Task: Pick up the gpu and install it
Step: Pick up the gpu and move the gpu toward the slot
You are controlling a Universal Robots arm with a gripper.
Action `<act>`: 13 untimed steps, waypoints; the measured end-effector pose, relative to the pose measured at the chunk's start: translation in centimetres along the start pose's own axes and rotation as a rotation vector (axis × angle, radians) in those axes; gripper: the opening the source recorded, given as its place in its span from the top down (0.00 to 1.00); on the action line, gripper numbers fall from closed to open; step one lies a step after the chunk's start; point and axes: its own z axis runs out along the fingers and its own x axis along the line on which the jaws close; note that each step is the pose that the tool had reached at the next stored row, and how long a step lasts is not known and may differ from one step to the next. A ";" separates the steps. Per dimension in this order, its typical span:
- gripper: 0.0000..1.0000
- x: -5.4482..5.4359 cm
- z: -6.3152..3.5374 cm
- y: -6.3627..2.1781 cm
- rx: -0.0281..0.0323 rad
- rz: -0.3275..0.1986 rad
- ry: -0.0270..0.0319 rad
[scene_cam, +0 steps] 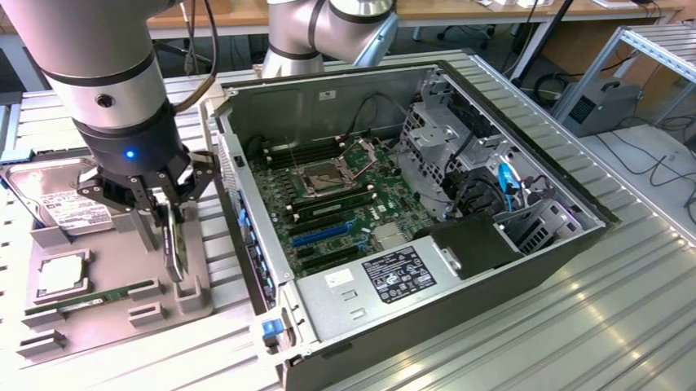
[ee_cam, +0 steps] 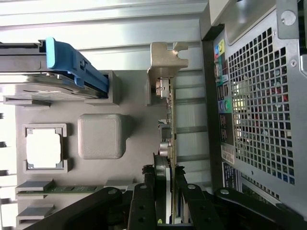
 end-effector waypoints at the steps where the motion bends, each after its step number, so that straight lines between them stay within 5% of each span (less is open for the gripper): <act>1: 0.73 0.0 -0.03 0.00 0.0001 0.000 0.0001; 13: 0.73 0.0 -0.35 0.02 0.0000 0.000 0.0001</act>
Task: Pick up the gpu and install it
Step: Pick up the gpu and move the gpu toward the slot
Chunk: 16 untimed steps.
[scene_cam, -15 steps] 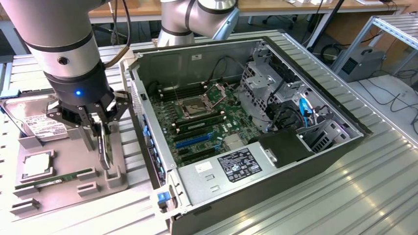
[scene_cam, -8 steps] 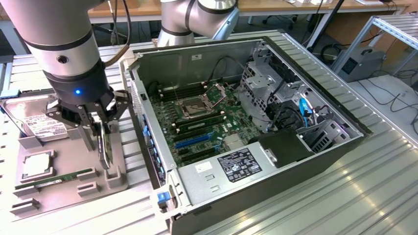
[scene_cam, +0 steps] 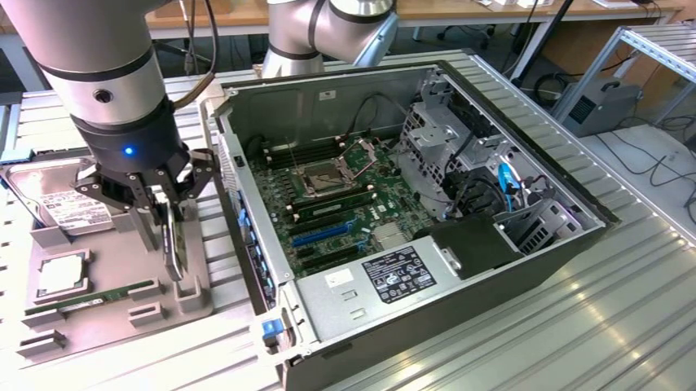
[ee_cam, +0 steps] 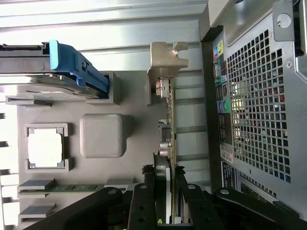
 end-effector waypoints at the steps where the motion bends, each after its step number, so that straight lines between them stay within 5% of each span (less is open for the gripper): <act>1: 0.73 0.0 -0.03 0.00 0.0000 0.000 0.0000; 16: 0.73 0.0 -0.47 0.03 0.0000 0.000 0.0000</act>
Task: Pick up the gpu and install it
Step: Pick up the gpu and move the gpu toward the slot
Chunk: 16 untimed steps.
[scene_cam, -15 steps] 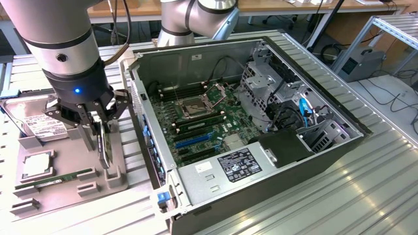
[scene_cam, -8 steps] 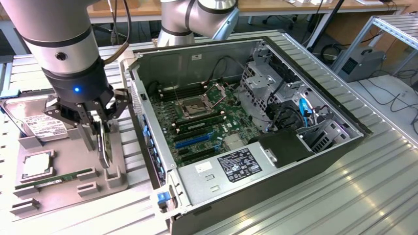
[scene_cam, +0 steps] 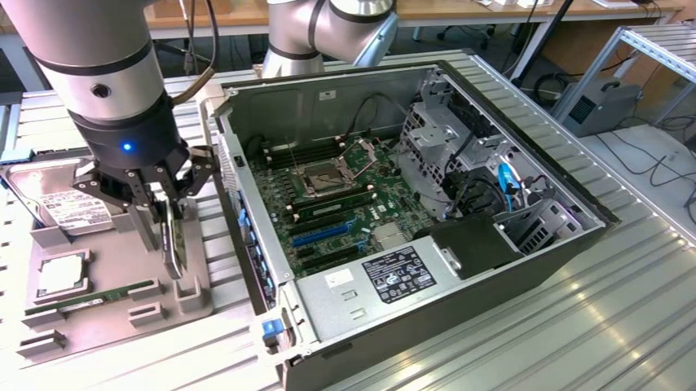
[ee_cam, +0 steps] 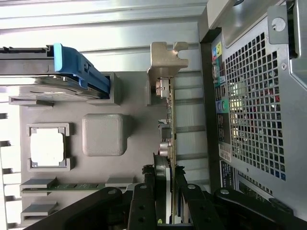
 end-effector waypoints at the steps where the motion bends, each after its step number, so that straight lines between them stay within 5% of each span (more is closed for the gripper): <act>1: 0.73 0.0 -0.02 0.00 0.0000 0.000 -0.0001; 16: 0.73 0.0 -0.46 0.03 0.0000 0.000 0.0000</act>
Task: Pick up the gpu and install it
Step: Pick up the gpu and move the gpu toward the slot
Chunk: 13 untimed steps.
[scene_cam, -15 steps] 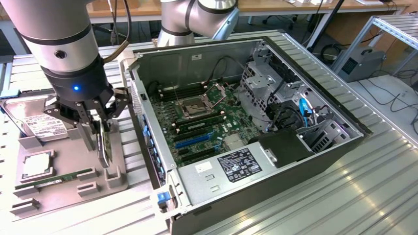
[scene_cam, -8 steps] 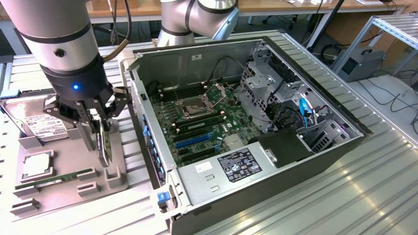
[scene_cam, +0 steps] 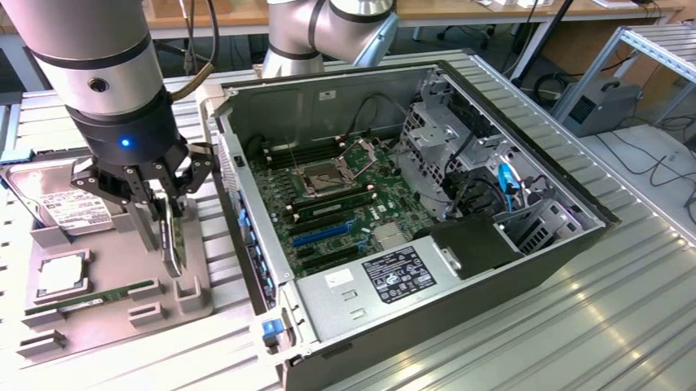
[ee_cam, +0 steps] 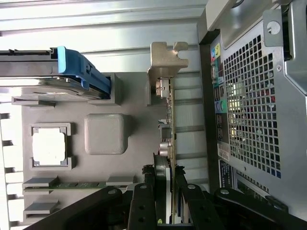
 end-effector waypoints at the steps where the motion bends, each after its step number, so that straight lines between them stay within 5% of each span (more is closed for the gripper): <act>1: 0.73 0.0 -0.03 0.00 0.0000 0.000 0.0000; 13: 0.73 0.0 -0.31 0.02 -0.0001 0.000 0.0000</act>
